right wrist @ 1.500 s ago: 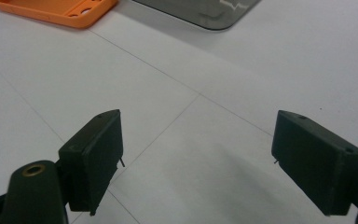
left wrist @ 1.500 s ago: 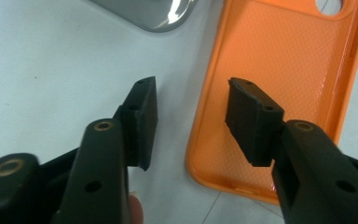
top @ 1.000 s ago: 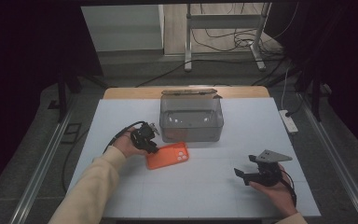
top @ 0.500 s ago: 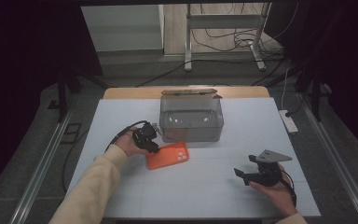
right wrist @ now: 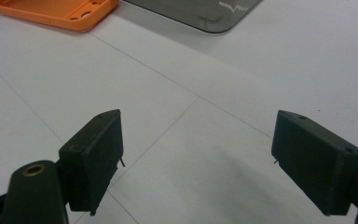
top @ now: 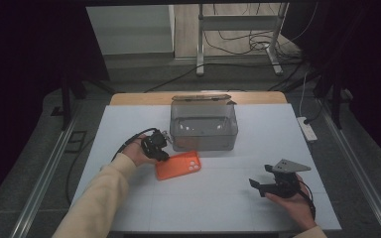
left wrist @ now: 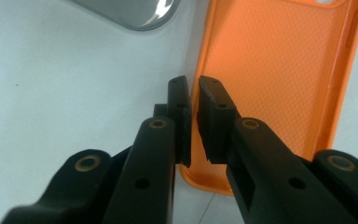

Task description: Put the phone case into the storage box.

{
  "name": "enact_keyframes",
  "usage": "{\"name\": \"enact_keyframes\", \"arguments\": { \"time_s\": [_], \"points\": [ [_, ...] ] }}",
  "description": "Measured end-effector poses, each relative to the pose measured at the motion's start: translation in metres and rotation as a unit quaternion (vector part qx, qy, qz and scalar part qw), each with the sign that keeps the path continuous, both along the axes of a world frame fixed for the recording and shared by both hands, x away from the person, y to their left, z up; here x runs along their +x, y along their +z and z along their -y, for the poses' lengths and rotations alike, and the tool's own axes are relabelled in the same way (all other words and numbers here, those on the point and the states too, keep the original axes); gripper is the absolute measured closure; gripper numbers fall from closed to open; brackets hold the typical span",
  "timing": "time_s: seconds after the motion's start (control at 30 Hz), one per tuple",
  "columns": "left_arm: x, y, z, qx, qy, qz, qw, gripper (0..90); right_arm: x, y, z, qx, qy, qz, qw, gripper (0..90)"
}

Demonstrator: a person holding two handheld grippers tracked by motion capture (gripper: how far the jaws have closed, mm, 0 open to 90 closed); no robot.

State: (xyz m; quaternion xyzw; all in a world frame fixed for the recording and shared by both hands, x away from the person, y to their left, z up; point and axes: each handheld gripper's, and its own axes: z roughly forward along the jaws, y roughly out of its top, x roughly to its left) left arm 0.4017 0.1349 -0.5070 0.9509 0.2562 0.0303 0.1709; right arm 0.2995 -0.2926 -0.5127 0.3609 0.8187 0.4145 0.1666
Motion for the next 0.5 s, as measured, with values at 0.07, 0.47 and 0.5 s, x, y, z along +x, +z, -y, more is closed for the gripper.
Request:
{"name": "enact_keyframes", "arguments": {
  "time_s": [0.07,0.47,0.5],
  "points": [
    [-0.0003,0.0003,0.0003,0.003,-0.003,0.003,1.0,83.7,0.0,0.0,0.0,0.0,0.0,0.0,1.0,17.0],
    [-0.0048,0.0006,0.002,0.016,-0.048,0.028,0.9983,88.1,0.0,0.0001,0.0004,0.0,-0.001,0.0,1.0,17.1],
    [-0.0048,0.0007,0.0018,0.016,-0.048,0.029,0.9983,88.2,0.0001,0.0001,0.0004,0.0,-0.001,0.0,1.0,17.0]
  ]
}}
